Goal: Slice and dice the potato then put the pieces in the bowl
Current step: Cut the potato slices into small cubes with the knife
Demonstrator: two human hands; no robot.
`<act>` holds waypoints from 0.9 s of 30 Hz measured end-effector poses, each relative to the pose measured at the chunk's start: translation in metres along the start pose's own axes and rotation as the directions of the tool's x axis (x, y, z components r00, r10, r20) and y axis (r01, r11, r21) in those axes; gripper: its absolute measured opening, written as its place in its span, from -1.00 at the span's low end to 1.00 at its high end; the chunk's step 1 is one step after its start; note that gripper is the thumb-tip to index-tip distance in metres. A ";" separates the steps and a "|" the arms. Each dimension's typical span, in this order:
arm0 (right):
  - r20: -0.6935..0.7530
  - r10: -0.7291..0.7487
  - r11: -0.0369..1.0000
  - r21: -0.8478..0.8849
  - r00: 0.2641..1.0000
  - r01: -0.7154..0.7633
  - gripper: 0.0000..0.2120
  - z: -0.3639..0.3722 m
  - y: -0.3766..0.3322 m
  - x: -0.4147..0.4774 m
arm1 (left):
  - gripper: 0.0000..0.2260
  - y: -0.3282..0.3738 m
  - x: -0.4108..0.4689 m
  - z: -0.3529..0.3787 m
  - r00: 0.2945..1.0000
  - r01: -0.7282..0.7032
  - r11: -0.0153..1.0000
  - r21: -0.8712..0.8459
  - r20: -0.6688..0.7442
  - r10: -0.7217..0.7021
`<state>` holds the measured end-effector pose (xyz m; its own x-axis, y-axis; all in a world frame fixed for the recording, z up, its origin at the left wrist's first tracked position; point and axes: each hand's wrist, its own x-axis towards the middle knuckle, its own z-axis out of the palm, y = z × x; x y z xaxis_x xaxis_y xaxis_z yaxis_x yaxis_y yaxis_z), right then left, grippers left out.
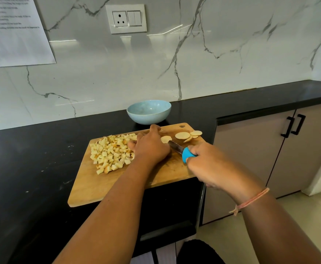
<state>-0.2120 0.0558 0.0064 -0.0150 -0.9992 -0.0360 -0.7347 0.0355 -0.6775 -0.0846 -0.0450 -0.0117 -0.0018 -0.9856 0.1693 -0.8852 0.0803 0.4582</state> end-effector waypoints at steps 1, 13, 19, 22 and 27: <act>0.006 -0.003 1.000 0.006 1.000 0.003 -0.72 0.000 0.000 -0.001 | -0.48 0.000 0.000 -0.001 1.000 -0.004 1.000 -0.007 0.014 0.004; -0.126 -0.019 0.999 -0.042 0.992 0.013 -0.59 -0.007 0.004 0.011 | -0.53 -0.001 0.004 0.004 0.992 0.048 0.990 0.129 -0.120 -0.033; -0.111 -0.010 0.987 -0.161 0.994 -0.008 -0.59 0.004 -0.009 0.018 | -0.80 -0.004 0.005 0.002 0.993 0.032 0.986 0.166 -0.119 -0.013; -0.102 -0.006 0.976 -0.217 0.995 -0.016 -0.63 0.010 -0.018 0.025 | -0.86 -0.004 0.006 0.002 0.992 0.046 0.987 0.156 -0.120 -0.027; -0.093 -0.034 0.949 -0.315 0.995 0.003 -0.73 0.009 -0.027 0.019 | -0.84 -0.001 0.008 0.004 0.994 0.053 0.973 0.223 -0.106 -0.030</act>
<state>-0.1862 0.0354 0.0177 -0.0531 -0.9971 0.0550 -0.9109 0.0258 -0.4119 -0.0860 -0.0534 -0.0145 0.0742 -0.9661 0.2472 -0.9655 -0.0076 0.2601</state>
